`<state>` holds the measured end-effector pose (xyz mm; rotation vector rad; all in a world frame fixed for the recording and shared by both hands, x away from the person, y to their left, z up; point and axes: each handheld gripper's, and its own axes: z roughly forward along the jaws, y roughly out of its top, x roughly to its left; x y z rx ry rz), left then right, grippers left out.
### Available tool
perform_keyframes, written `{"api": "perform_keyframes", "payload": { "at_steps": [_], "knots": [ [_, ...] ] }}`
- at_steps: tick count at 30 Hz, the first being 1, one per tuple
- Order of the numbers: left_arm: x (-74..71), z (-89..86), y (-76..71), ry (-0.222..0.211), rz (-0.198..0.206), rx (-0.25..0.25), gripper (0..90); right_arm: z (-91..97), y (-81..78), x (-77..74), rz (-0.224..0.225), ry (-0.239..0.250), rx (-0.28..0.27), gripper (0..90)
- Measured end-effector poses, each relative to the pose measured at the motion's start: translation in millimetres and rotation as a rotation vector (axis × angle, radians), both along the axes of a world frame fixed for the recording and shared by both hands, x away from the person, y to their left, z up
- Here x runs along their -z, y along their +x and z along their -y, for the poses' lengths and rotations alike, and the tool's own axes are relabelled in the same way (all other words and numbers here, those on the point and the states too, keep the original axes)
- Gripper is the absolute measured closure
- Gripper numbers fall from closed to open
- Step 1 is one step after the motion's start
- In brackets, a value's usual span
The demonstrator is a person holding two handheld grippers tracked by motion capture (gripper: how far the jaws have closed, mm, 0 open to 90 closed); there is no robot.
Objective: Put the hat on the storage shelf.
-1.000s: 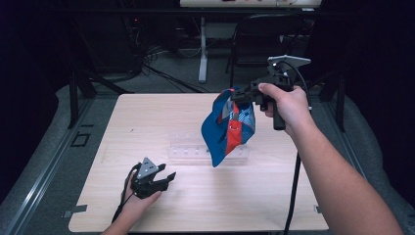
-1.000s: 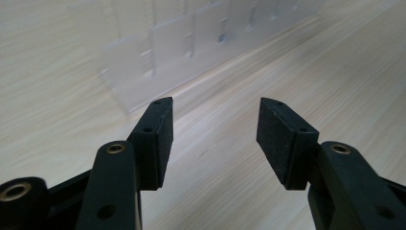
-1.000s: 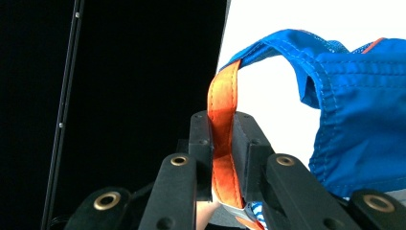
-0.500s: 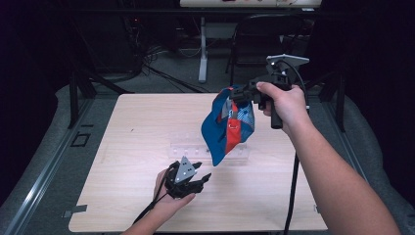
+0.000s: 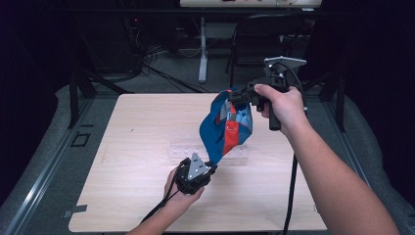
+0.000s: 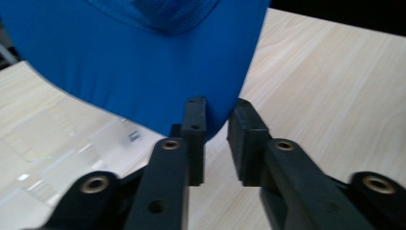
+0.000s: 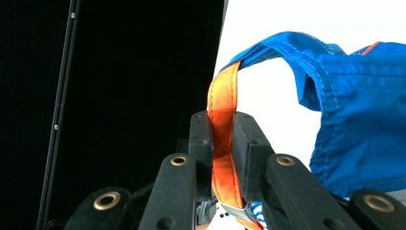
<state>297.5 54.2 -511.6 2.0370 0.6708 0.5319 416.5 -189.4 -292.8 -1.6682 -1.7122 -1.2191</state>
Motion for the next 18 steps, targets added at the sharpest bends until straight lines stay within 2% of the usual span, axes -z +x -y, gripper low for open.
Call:
{"api": "perform_keyframes", "payload": {
  "at_steps": [5, 10, 14, 18],
  "knots": [
    [-2.4, -11.5, 0.3, -0.009, 0.023, -0.018, 86.9, -0.6, -1.8, -3.7, 0.009, -0.003, -0.008, 79.4],
    [-4.4, -23.8, 4.1, -0.009, 0.039, -0.049, 87.9, -3.0, -2.3, -3.7, 0.014, -0.003, -0.016, 79.4],
    [-2.1, -28.2, 9.9, -0.022, 0.032, -0.059, 87.9, -5.8, -1.2, -1.0, 0.009, -0.005, -0.017, 79.4],
    [2.5, -32.1, 14.8, -0.040, 0.001, -0.067, 87.8, -10.0, 0.0, 3.3, 0.000, -0.014, -0.027, 79.4]
  ]
}}
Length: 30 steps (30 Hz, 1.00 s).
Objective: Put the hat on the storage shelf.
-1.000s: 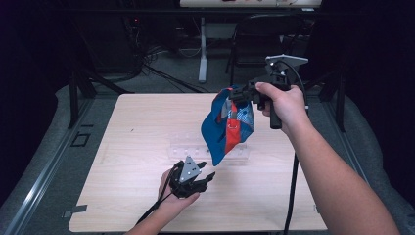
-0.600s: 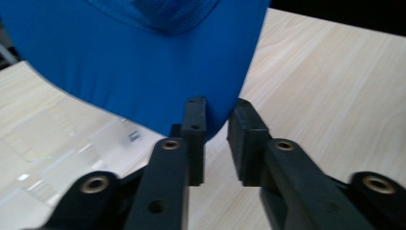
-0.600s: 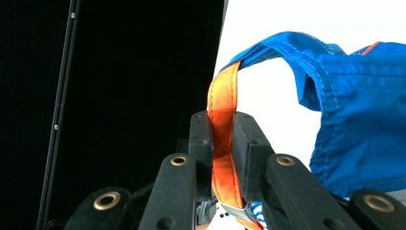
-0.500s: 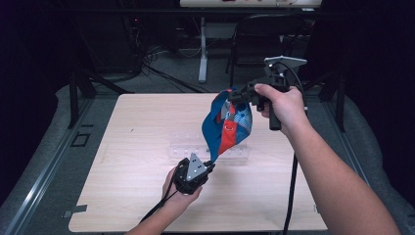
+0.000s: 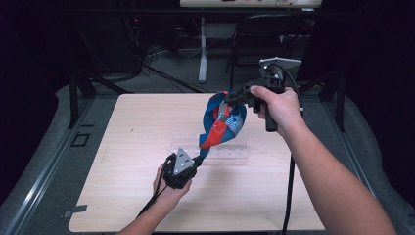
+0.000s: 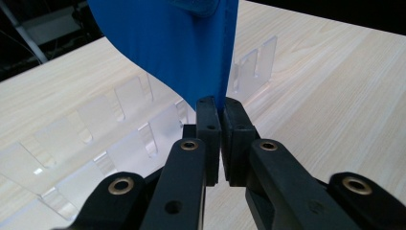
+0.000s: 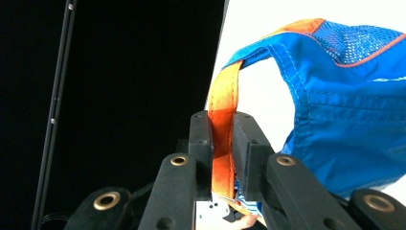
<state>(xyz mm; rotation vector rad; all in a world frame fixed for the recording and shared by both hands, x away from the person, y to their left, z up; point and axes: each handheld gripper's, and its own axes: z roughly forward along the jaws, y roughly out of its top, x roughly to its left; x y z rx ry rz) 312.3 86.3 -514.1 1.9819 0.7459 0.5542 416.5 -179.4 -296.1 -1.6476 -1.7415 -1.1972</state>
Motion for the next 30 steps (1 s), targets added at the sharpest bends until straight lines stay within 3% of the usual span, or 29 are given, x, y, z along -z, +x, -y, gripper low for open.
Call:
{"api": "perform_keyframes", "payload": {
  "at_steps": [20, 30],
  "knots": [
    [18.5, -8.1, 18.6, -0.033, -0.057, 0.010, 87.9, -1.8, 8.3, 27.2, -0.036, -0.025, -0.011, 79.5],
    [19.4, -13.8, 20.6, -0.055, -0.057, 0.001, 87.8, -2.4, 9.5, 34.6, -0.046, -0.029, -0.002, 79.5]
  ]
}}
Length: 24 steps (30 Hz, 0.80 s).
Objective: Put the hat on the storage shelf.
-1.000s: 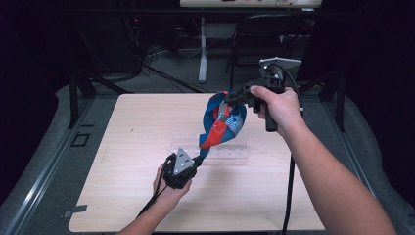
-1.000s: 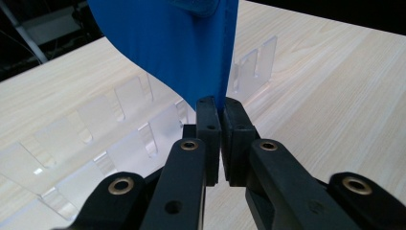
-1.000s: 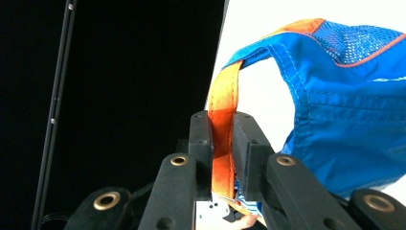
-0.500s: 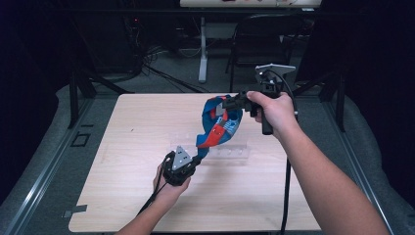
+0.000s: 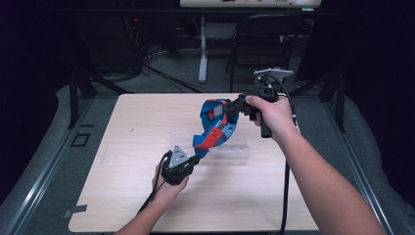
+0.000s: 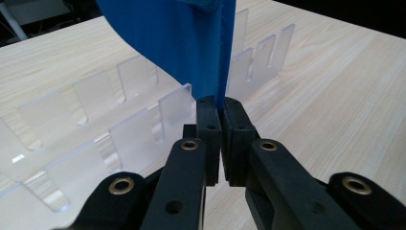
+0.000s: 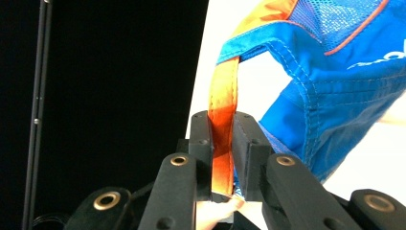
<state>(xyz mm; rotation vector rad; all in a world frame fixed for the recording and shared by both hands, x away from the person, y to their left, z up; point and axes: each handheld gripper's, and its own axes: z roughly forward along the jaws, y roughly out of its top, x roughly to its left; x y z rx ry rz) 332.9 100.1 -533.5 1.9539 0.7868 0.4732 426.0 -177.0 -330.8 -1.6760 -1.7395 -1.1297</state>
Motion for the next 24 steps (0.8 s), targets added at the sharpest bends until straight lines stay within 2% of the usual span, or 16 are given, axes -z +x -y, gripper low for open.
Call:
{"api": "perform_keyframes", "payload": {
  "at_steps": [2, 7, 11, 16, 24],
  "knots": [
    [0.5, -0.4, 0.6, -0.003, 0.005, 0.007, 87.8, 1.1, -0.1, 0.8, -0.006, 0.000, -0.014, 79.5],
    [-1.3, 3.2, 1.0, 0.009, 0.010, 0.027, 88.0, 0.9, -1.5, -2.1, 0.002, 0.008, 0.000, 79.5],
    [0.5, 5.0, 4.2, 0.011, 0.009, 0.019, 87.8, 3.8, -1.9, -4.1, 0.010, 0.008, 0.006, 79.5],
    [4.8, 5.8, 5.3, 0.036, -0.005, 0.020, 87.7, 4.7, -0.9, 1.2, -0.002, 0.000, -0.001, 79.4],
    [10.7, 6.7, 4.9, 0.043, -0.018, 0.010, 87.7, 5.4, 1.9, 11.7, -0.012, -0.006, 0.008, 79.4]
  ]
}}
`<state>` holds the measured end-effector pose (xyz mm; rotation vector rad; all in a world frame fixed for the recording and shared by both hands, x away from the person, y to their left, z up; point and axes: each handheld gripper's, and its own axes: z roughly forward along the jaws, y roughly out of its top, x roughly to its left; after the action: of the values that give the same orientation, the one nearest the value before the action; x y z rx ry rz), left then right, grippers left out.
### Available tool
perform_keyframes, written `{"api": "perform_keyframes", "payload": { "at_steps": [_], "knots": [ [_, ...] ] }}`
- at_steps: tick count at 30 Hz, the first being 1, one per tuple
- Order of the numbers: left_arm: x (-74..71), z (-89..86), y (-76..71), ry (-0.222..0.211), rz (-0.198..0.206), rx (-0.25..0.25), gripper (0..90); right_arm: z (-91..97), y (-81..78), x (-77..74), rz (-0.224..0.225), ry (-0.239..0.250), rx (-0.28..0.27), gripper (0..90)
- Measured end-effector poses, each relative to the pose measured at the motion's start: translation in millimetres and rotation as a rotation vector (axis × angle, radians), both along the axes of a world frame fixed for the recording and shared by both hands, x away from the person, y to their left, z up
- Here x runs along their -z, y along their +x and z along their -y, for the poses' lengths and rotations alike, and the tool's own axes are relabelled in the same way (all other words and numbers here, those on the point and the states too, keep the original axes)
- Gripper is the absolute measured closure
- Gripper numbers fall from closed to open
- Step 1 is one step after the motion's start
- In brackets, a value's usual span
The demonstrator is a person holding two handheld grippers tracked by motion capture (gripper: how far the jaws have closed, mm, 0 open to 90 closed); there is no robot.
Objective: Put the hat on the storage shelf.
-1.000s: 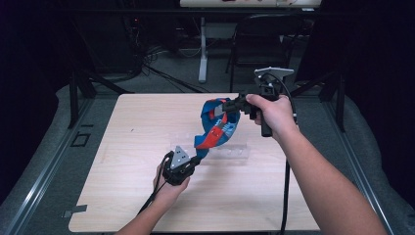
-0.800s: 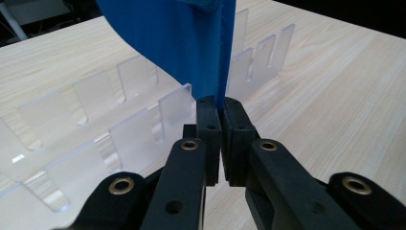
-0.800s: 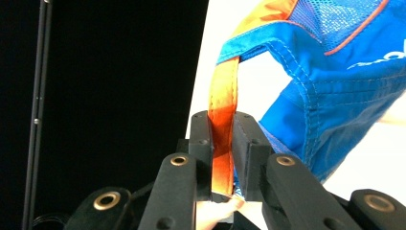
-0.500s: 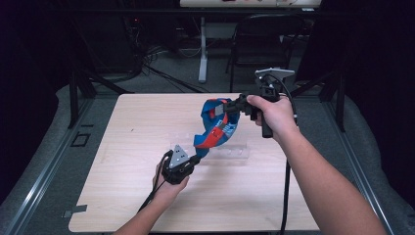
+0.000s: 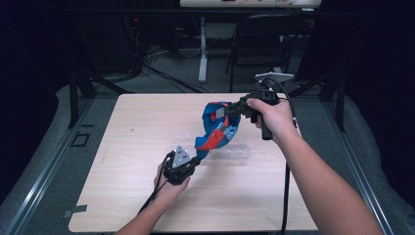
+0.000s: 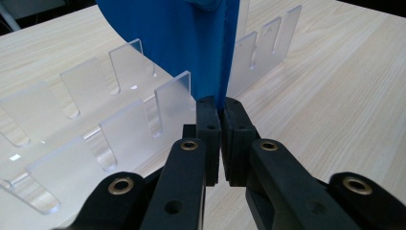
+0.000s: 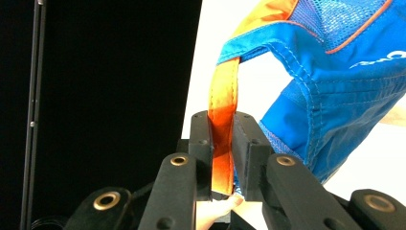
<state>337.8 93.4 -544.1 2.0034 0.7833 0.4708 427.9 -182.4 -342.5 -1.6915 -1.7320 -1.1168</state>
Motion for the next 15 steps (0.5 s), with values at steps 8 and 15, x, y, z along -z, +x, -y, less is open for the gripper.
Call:
{"api": "perform_keyframes", "payload": {
  "at_steps": [8, 15],
  "knots": [
    [7.9, 0.7, 1.1, 0.006, -0.014, -0.012, 87.6, 3.9, 4.1, 14.7, -0.017, -0.008, 0.012, 79.4],
    [7.6, -1.3, 1.0, -0.013, -0.015, -0.022, 86.4, 6.6, 3.9, 18.9, -0.022, -0.008, 0.014, 79.3]
  ]
}}
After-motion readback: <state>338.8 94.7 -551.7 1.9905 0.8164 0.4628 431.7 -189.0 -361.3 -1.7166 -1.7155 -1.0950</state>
